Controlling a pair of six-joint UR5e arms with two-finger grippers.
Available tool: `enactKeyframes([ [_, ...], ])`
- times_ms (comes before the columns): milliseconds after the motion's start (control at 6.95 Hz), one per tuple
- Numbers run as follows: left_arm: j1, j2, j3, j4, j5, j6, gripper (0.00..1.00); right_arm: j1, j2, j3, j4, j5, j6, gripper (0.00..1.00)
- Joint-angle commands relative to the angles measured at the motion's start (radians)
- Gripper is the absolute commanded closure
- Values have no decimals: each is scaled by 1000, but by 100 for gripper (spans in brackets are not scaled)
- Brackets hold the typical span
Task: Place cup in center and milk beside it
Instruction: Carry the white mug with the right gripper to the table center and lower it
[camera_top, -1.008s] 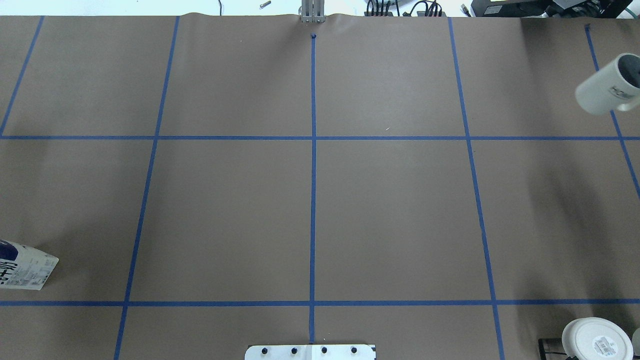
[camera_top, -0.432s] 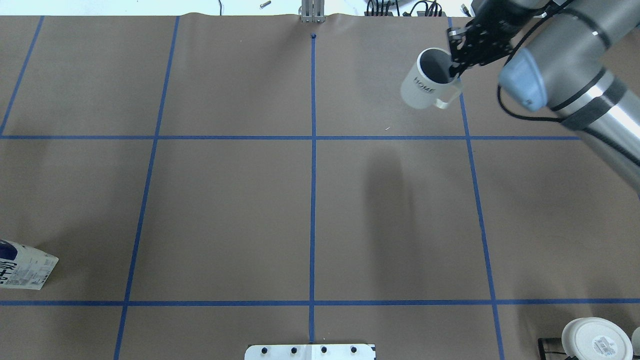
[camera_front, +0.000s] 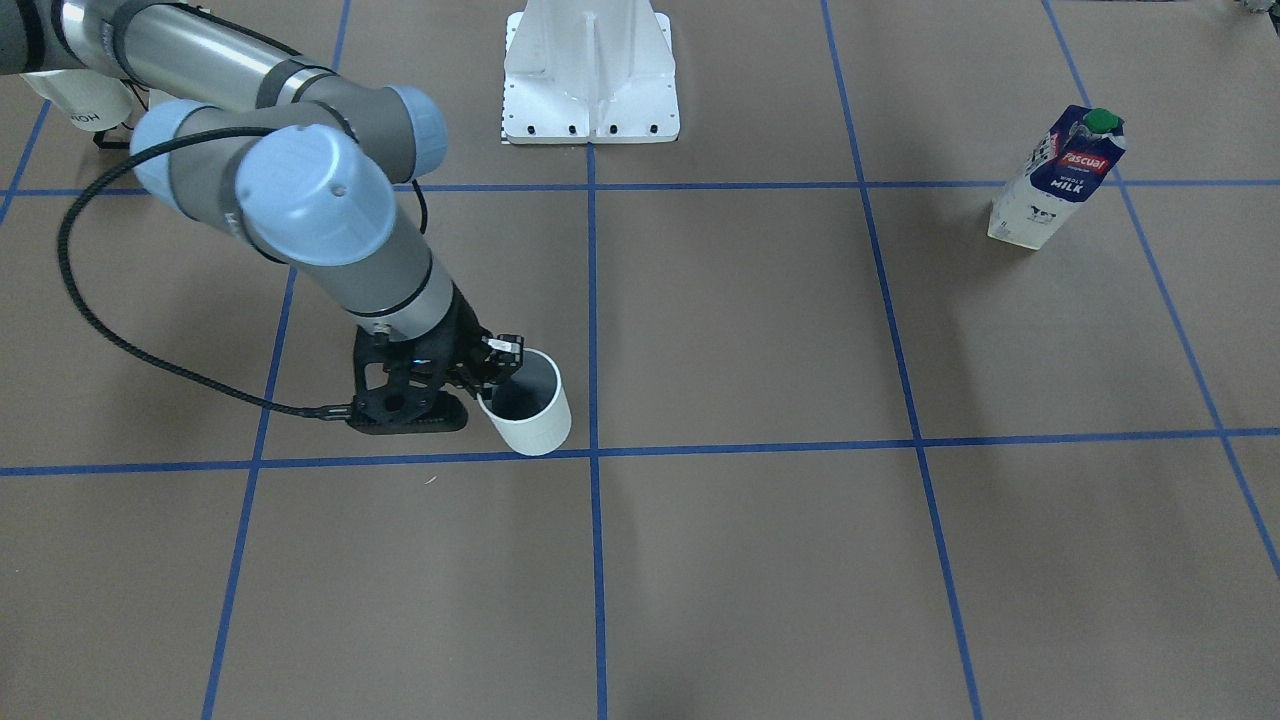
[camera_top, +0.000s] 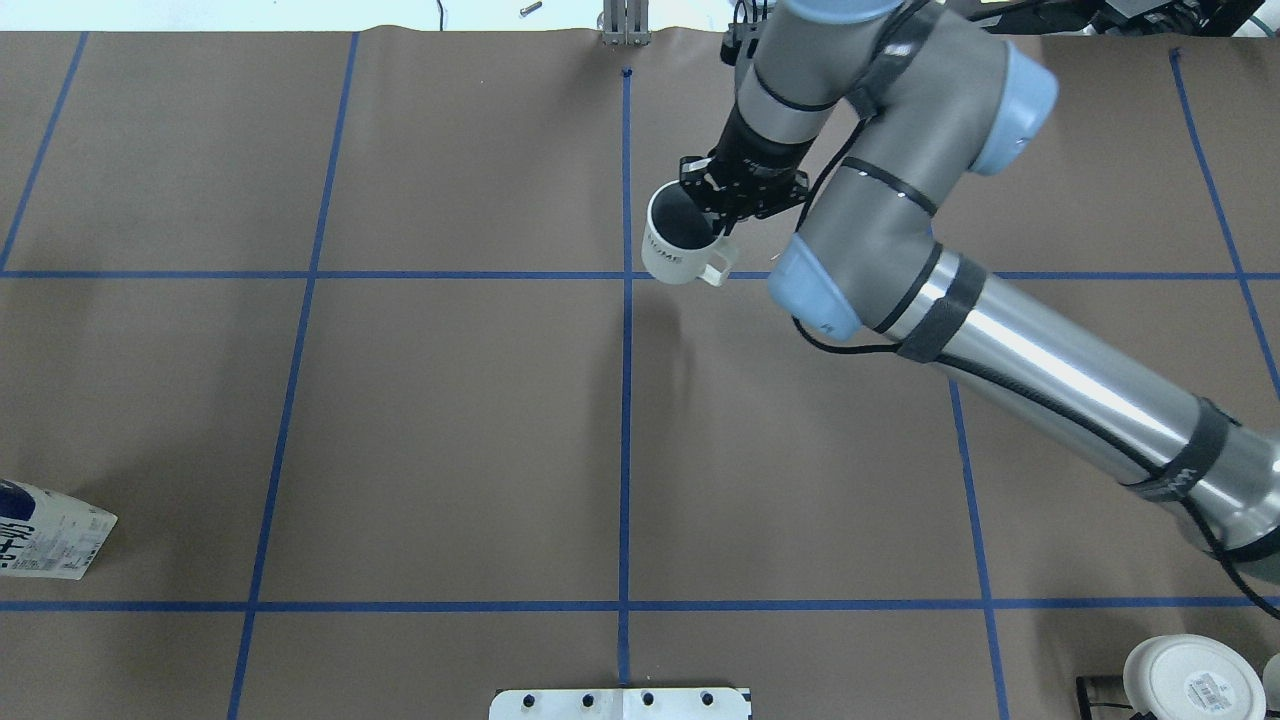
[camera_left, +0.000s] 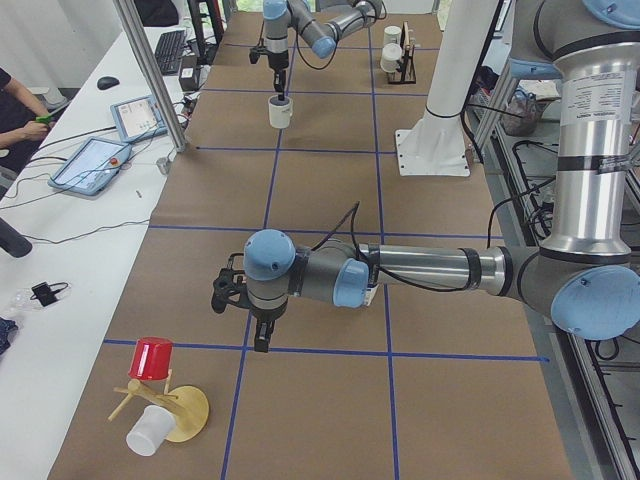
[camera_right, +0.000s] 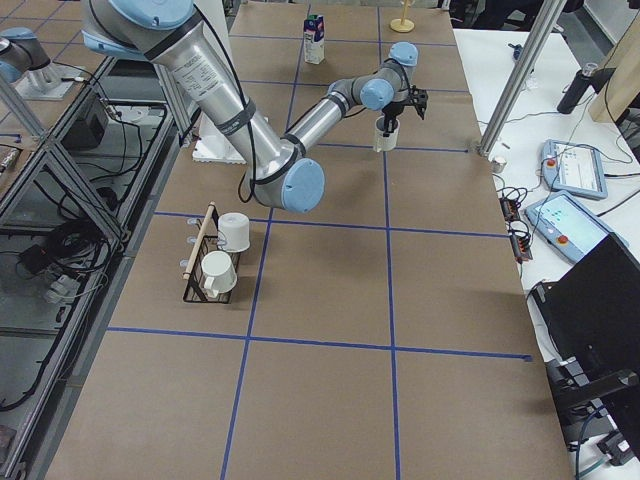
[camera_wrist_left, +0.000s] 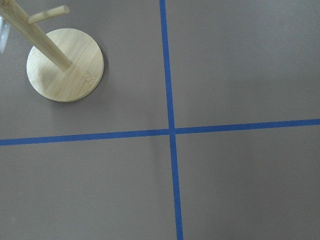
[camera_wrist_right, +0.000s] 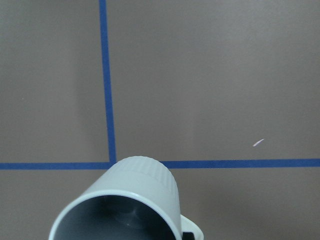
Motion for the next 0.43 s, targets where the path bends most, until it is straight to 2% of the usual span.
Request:
enactKeyframes([
  [0,0,2,13,-2,0,3,2,-78,70,-92,3,-73,28,100],
  [288,0,2,15,-2,0,3,2,-83,68,-123,3,-87,17,100],
])
